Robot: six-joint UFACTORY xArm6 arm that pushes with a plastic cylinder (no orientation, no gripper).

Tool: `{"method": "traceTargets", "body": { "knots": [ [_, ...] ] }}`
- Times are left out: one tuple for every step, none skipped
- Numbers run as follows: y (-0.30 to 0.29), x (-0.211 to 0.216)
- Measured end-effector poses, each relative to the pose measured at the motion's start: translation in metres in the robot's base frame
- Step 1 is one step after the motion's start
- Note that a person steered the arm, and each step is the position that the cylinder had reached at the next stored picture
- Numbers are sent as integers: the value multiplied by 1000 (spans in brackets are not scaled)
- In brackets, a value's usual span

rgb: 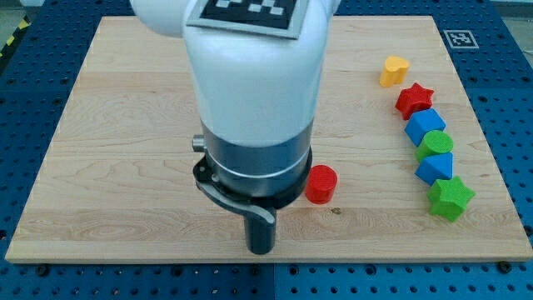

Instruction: Push the yellow hexagon closer to the yellow heart

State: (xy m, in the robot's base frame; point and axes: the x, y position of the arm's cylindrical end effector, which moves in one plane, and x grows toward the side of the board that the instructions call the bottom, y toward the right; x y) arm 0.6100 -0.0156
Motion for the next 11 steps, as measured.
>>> {"method": "traceTargets", "body": {
  "knots": [
    [-1,-21],
    [-3,-46],
    [-5,-70],
    [-5,-97],
    [-15,-127],
    [-36,-149],
    [-47,-182],
    [-47,-211],
    [-47,-241],
    [-47,-268],
    [-47,-278]
  ]
}}
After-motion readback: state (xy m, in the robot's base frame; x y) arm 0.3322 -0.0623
